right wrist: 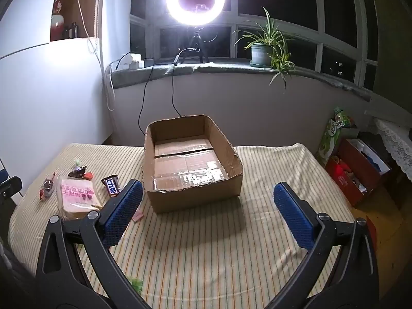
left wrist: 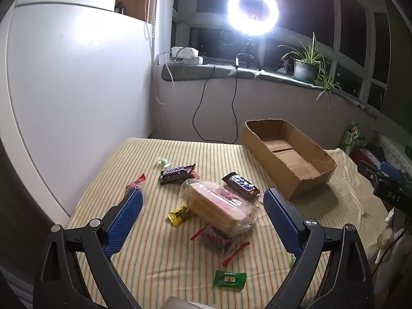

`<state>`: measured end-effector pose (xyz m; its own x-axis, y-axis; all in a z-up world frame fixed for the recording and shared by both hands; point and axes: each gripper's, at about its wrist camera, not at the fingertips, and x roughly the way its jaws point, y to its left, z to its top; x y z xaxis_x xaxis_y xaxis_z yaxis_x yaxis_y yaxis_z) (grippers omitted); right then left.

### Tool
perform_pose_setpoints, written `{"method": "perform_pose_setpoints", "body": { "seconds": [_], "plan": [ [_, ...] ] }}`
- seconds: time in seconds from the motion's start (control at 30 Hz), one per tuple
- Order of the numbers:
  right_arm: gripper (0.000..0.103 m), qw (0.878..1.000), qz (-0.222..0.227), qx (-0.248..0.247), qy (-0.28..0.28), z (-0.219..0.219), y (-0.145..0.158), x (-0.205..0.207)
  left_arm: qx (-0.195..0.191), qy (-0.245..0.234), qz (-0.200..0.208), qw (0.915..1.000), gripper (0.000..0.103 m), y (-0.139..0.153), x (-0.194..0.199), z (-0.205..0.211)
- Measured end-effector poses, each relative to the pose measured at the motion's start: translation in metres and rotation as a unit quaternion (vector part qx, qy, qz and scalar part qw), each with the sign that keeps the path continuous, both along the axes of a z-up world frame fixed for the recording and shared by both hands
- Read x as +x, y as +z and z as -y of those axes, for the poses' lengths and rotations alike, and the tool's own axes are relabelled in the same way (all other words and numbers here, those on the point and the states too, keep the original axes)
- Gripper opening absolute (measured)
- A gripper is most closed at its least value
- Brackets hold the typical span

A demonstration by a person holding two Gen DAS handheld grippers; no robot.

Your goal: Organize snacks

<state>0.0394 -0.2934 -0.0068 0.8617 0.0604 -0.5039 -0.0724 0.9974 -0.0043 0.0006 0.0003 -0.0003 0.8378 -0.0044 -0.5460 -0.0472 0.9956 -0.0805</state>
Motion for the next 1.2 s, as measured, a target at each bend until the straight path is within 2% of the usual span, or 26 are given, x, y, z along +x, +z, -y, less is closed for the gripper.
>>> {"method": "perform_pose_setpoints", "body": {
  "seconds": [0.1,0.17,0.37,1.2],
  "plan": [
    [0.103,1.000,0.000,0.006,-0.005,-0.001,0.000,-0.001,-0.010,-0.006,-0.005,0.9999,0.095,-0.002,0.003,-0.009],
    [0.103,1.000,-0.002,0.000,-0.006,-0.002,0.000,0.000,0.003,0.000,-0.006,1.0000,0.095,-0.002,0.005,0.000],
    [0.103,1.000,-0.002,0.001,-0.006,0.001,-0.001,0.001,0.010,0.003,-0.005,0.9999,0.095,-0.001,0.003,0.003],
    [0.103,1.000,-0.006,0.002,0.003,-0.002,-0.004,0.001,0.013,0.006,-0.003,0.9999,0.095,-0.003,0.007,0.000]
  ]
}}
